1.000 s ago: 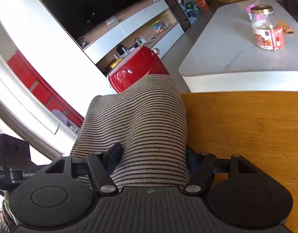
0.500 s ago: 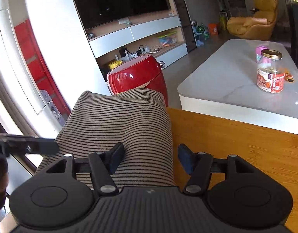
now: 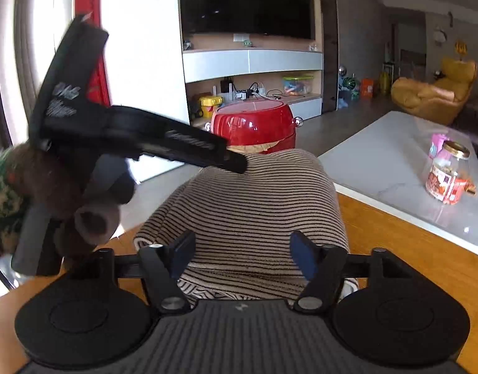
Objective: Fold clothes
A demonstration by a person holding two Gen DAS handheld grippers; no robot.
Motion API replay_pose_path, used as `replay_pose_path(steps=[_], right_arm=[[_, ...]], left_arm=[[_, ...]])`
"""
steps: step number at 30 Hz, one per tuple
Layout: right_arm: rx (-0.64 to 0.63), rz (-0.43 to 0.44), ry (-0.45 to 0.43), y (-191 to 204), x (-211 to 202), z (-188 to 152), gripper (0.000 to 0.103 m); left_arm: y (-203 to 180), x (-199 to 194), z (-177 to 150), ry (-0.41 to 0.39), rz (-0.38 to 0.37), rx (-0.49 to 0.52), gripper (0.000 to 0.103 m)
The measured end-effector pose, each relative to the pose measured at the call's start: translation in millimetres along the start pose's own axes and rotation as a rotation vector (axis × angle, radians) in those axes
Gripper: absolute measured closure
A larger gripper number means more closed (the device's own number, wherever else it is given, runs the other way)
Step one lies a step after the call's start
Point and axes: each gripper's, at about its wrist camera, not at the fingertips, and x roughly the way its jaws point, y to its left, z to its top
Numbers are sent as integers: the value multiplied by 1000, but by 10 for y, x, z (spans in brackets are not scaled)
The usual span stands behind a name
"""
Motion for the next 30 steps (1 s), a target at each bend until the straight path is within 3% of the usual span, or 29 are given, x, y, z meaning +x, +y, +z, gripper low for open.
replay_pose_path(steps=[1,2,5,8,11,14,20,30], right_arm=[[16,-28,-25,-69,-123,-1,0],[19,-62,-32,-136,-215,-26,0],[-2,-164,-8,-330,-394,-163,0],[42,-182,82,-530,-391,-369,0],[4,-218,156,-579,-314,-583,0],[-16,-241,159,-639,-298,-747,0],[47,-243,168,-782,-200,-729,0],[47,-243,168,-786,-189,-705,0]], left_arm=[[-42,-197,-74,-20,11,-13,21],[-89,-369,-184,-33,38,-29,1],[-287,-622,-590,32,125,-54,0],[-504,-595,-897,128,206,-51,0],[-592,-397,-991,188,344,-55,0],[-679,-282,-1028,188,436,-50,0],[-799,-330,-1164,89,465,-63,0],[-834,-339,-1176,84,469,-72,0]])
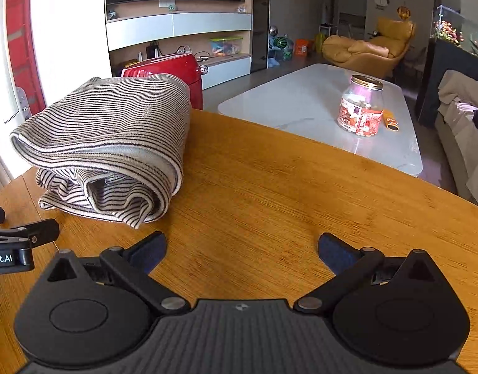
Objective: Fold clothes
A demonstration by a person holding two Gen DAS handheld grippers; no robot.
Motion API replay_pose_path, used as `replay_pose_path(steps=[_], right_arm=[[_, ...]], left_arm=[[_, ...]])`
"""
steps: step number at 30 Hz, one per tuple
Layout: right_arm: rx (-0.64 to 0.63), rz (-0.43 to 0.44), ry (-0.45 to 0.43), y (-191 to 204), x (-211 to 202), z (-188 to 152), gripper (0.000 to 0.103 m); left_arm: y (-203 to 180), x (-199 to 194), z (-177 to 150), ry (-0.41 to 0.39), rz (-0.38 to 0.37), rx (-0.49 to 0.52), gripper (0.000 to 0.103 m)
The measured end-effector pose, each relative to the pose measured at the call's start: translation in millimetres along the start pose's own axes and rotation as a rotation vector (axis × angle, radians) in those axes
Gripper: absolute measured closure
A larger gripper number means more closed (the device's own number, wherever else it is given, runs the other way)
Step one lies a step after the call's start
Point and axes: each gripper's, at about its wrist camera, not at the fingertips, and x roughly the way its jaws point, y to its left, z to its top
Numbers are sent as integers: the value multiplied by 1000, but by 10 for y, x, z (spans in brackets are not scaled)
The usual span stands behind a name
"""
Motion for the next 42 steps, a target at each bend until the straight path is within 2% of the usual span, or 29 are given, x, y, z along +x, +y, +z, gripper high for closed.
replay_pose_path(steps=[42], right_arm=[[1,0,0,-2,8,12,0]], left_arm=[[-24,16,-16,0,-1,-2,0]])
